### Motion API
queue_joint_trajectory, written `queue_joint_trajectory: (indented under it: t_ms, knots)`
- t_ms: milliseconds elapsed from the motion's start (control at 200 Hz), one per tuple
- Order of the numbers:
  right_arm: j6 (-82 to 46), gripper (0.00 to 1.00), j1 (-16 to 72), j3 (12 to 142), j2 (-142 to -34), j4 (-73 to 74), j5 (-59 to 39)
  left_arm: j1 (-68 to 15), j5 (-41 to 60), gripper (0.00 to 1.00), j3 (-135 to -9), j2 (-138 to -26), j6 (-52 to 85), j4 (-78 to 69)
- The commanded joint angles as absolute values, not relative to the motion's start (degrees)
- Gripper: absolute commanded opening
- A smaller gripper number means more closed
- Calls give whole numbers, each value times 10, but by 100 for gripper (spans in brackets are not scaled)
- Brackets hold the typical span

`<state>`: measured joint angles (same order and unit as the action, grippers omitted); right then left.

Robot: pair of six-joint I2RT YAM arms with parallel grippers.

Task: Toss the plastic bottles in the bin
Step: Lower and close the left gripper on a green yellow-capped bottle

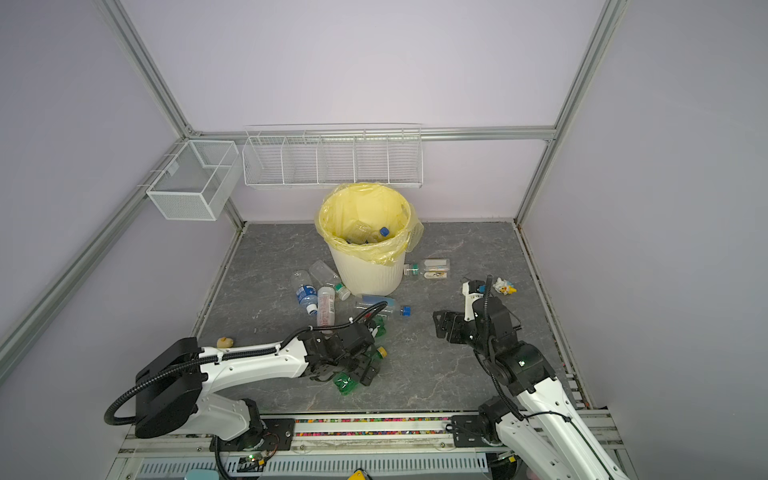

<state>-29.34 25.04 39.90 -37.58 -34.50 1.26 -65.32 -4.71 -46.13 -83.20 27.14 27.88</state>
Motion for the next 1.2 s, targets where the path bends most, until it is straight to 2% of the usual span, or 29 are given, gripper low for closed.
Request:
queue_joint_trajectory:
  t_ms: [0, 195, 550, 700, 945, 1195]
  knots:
    - [-301, 88, 246, 388, -367, -345, 19, -657, -57, 98, -456, -797, 275, 289]
    - [-299, 88, 246, 389, -361, -343, 17, -657, -50, 96, -433, -780, 272, 291]
    - [-305, 88, 244, 378, -350, -351, 23, -661, -54, 91, -435, -832, 270, 292]
    - [-305, 88, 244, 377, -347, -352, 32, -664, -51, 84, -446, -855, 268, 290]
    - [-301, 88, 243, 378, -360, -350, 35, -666, -54, 61, -457, -867, 275, 290]
    - [-301, 88, 242, 377, -358, -355, 32, -667, -58, 56, -485, -862, 274, 310]
